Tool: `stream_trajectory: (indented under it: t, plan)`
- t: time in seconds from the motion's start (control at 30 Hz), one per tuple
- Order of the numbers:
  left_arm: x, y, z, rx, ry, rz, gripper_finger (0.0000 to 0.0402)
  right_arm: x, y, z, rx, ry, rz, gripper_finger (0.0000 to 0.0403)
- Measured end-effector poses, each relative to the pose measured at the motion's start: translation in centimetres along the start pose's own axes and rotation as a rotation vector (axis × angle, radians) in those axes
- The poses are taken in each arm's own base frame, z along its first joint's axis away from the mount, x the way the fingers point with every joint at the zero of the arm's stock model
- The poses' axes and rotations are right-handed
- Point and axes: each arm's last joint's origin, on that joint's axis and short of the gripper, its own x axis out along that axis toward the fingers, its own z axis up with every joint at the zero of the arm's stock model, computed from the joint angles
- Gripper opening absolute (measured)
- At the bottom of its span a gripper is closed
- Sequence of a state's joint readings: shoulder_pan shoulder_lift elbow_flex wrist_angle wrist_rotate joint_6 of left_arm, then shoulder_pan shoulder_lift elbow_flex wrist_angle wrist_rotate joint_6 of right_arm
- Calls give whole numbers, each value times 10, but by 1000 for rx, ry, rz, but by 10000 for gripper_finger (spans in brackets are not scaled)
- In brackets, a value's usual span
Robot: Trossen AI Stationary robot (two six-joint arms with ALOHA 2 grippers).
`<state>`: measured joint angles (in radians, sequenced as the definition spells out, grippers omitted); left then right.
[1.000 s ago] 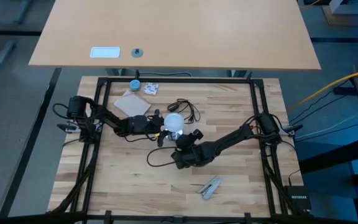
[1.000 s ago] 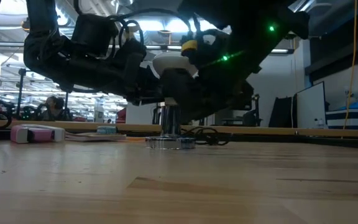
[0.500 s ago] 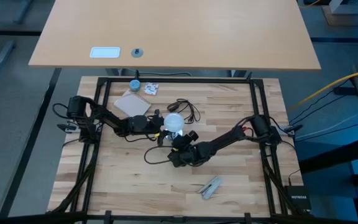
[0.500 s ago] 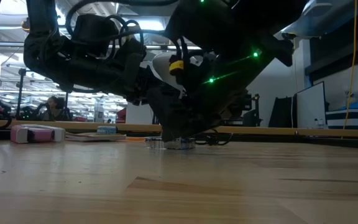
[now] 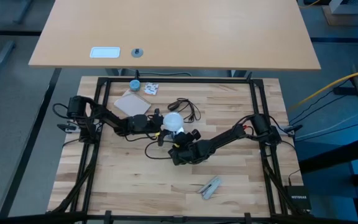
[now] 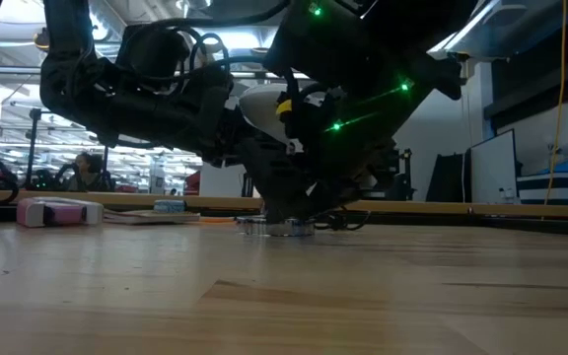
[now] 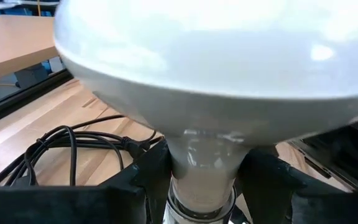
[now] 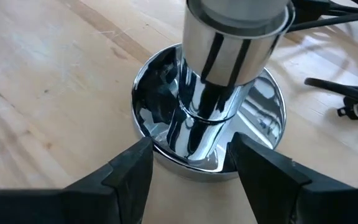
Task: Screw lightbulb
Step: Insert the light bulb into the lamp
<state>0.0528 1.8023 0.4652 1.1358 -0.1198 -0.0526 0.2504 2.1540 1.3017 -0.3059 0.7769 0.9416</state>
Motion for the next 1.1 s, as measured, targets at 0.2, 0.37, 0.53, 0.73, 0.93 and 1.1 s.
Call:
stream_trajectory:
  t: [0.2,0.37,0.53,0.73,0.93,1.1]
  plan:
    - [0,0,0,3,1,3,157,0,-2,-1,26,4,-20,225]
    - [0,0,0,3,3,5,157,0,-4,-3,67,13,-36,225]
    - [0,1,0,3,4,5,157,-5,-3,-8,77,12,-36,225]
    - [0,0,0,0,2,-13,157,-11,-15,-11,44,62,-116,225]
    - [0,-1,0,1,3,-13,157,-14,-28,-16,28,84,-229,225]
    - [0,-1,0,0,3,-12,157,-21,-34,-13,-8,110,-259,225]
